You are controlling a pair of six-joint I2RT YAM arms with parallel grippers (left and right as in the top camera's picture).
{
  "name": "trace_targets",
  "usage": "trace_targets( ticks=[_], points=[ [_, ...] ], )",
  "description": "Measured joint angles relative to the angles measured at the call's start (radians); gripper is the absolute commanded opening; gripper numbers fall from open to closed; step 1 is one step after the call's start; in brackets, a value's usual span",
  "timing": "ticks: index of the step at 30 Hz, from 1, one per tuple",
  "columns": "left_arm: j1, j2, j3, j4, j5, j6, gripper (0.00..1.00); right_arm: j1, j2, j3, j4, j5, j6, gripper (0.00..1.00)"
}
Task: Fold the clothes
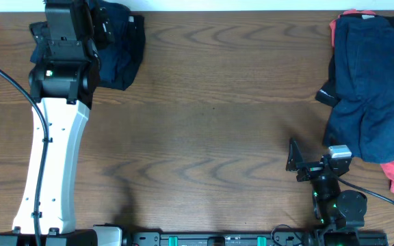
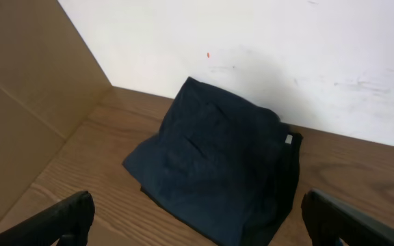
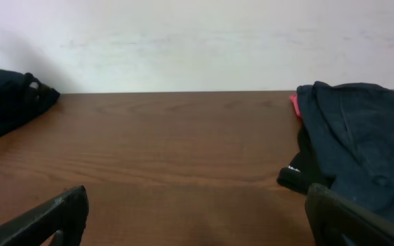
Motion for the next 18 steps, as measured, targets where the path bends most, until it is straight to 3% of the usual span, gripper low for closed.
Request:
trace_targets(
  ticks=[5,8,12,18],
  points=[
    [0.000,0.000,0.000,-0.014,0.000,0.000,0.98,0.000,0.000,0.000,0.000,0.000,0.000,0.99],
    [0.000,0.000,0.000,-0.098,0.014,-0.010,0.98,0.000,0.000,0.000,0.000,0.000,0.000,0.99],
    [-0.002,-0.008,-0.032,-0.184,0.054,-0.098,0.98,0.000,0.000,0.000,0.000,0.000,0.000,0.99],
    [-0.022,-0.124,-0.305,-0.021,0.073,-0.239,0.98,0.000,-0.002,0.000,0.000,0.000,0.000,0.99]
  ],
)
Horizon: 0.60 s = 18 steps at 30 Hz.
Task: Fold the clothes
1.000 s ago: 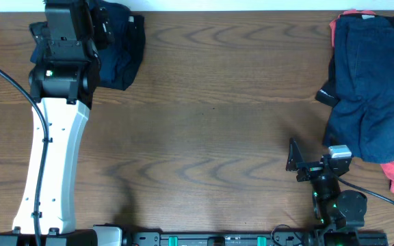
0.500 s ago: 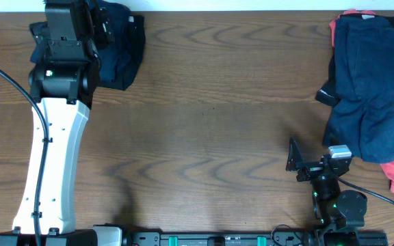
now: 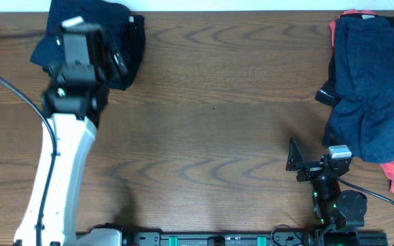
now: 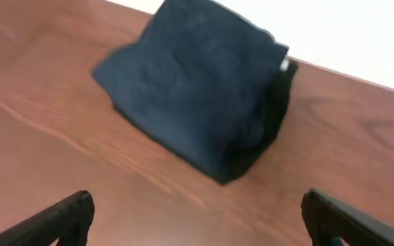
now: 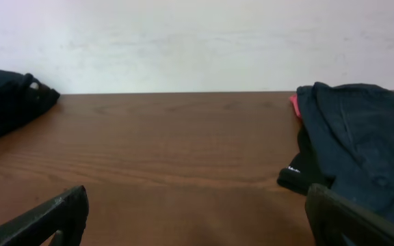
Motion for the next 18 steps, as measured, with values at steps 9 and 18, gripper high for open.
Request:
trace_targets(
  ticks=[9,18],
  points=[
    [-0.019,-0.365,-0.631,0.432,0.074,-0.077,0.98,0.000,-0.001,0.000,0.000,0.000,0.000,0.99],
    [-0.019,-0.824,-1.017,0.490,0.098,-0.084,0.98,0.000,0.000,0.000,-0.001,0.000,0.000,0.99]
  ],
)
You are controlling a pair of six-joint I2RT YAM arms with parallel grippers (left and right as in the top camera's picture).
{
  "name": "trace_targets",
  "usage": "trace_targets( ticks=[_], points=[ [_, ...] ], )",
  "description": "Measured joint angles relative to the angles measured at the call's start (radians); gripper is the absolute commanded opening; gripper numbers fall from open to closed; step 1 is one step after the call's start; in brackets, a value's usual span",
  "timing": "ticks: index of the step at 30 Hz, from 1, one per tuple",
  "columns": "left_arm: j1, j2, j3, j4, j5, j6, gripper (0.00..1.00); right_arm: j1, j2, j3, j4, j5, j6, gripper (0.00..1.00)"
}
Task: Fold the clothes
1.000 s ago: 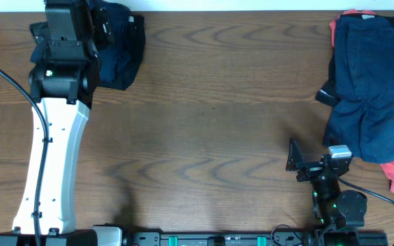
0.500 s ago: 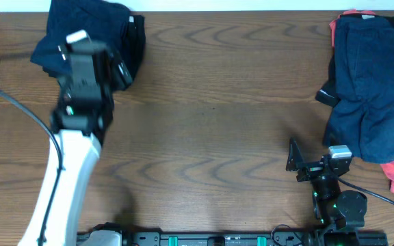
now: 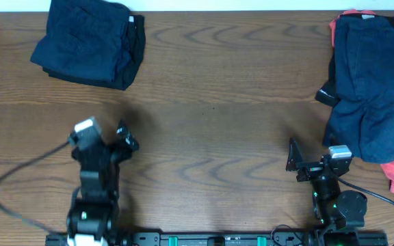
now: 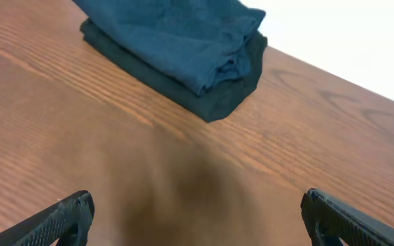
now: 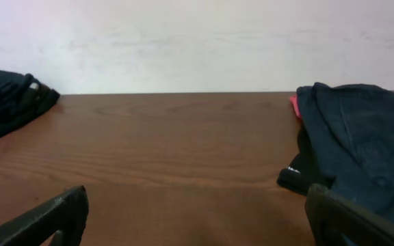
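A folded dark navy garment (image 3: 89, 42) lies at the far left corner of the table, also seen in the left wrist view (image 4: 180, 48) and at the left edge of the right wrist view (image 5: 9, 102). A loose pile of dark blue clothes (image 3: 373, 85) with a pink-red piece sits at the right, near in the right wrist view (image 5: 361, 154). My left gripper (image 3: 111, 140) is open near the front left, nothing between its fingers (image 4: 53, 219). My right gripper (image 3: 306, 162) is open at the front right, empty, fingers (image 5: 361, 222) wide apart.
The wooden table (image 3: 211, 116) runs bare between the two heaps. A white wall (image 5: 197, 41) stands behind the far edge. A black cable (image 3: 19, 184) trails from the left arm at the front left.
My left arm has drawn back from beside the folded garment to the front left of the table, still open. The folded garment lies uncovered. The right arm is unmoved.
My left gripper was open right over the folded navy garment at the far left corner. Then it stood a little back from it. Now it is folded down near the front edge, with the garment left in place. The right gripper stayed parked and open throughout.
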Motion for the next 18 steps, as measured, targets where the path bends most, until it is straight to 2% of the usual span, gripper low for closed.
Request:
trace_targets(
  ticks=[5,18],
  points=[
    [0.000,-0.185,-0.106,0.003,0.000,0.000,0.98,0.000,0.000,0.000,0.001,0.000,0.000,0.99],
    [0.042,-0.394,-0.211,0.003,0.034,0.030,0.98,0.000,0.000,0.000,0.000,0.000,0.000,0.99]
  ],
)
